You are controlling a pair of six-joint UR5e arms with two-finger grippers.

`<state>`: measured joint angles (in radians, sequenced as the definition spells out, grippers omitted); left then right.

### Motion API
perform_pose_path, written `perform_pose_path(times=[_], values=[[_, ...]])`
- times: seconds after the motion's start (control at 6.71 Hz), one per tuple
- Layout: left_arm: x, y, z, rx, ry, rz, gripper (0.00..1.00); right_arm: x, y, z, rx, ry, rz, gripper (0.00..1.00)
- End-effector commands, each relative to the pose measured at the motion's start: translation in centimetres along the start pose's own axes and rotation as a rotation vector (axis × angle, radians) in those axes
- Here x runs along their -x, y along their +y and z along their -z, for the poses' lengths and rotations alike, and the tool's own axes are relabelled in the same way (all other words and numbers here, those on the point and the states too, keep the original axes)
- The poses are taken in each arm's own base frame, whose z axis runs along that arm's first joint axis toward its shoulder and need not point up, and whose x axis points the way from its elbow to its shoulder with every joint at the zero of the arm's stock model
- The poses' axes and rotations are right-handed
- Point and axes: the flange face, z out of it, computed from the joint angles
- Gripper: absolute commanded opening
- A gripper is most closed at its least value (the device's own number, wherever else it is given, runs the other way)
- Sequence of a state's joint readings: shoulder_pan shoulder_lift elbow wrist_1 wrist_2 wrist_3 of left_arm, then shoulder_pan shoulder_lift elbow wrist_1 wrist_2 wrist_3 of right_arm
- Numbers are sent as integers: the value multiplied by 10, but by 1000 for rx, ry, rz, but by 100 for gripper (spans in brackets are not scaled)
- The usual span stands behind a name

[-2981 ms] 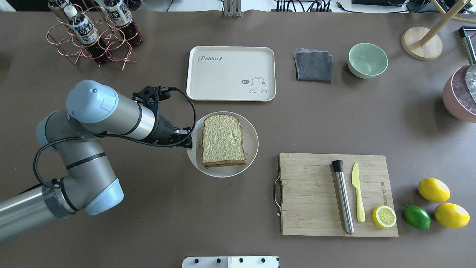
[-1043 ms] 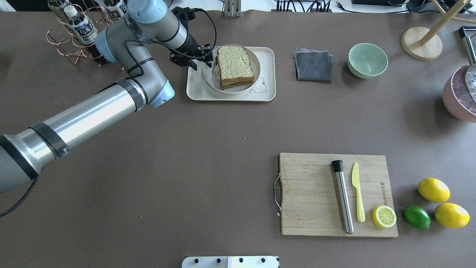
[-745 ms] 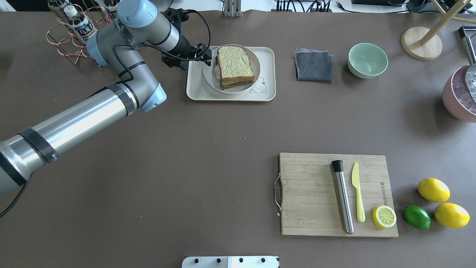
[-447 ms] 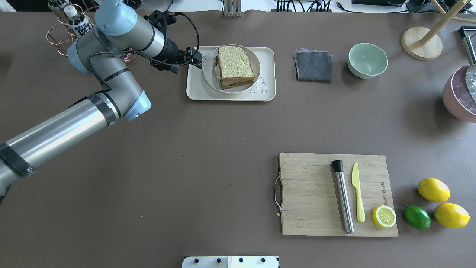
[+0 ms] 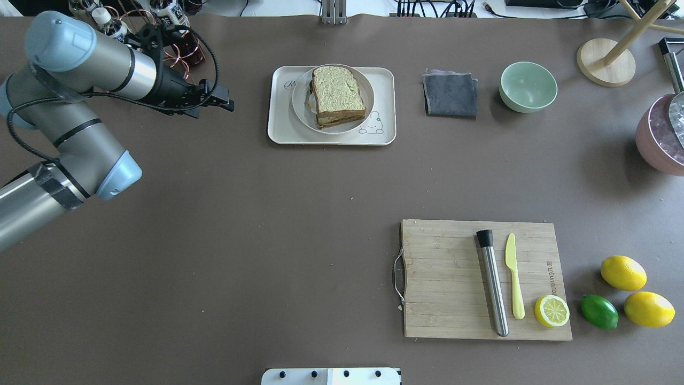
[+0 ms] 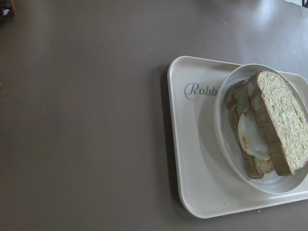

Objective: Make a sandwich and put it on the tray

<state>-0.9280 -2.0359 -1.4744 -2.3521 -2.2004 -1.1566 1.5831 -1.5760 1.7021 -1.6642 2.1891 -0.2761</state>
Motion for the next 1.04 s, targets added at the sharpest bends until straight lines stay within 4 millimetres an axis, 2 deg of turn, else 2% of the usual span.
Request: perform_pose_path(times=[0.0, 0.3, 0.45, 0.75, 0.89], values=[[77, 29, 78, 16, -42, -39, 98, -1, 3, -3, 6, -3, -5, 100], [198, 51, 140, 24, -134, -148, 98, -6, 7, -20, 20, -78, -31, 100], [246, 62, 164, 28, -178, -213, 98, -7, 7, -22, 22, -83, -34, 100], [319, 60, 218, 69, -303, -266, 98, -10, 11, -31, 32, -112, -49, 100], [351, 54, 254, 97, -358, -275, 98, -10, 11, -31, 33, -113, -50, 100]])
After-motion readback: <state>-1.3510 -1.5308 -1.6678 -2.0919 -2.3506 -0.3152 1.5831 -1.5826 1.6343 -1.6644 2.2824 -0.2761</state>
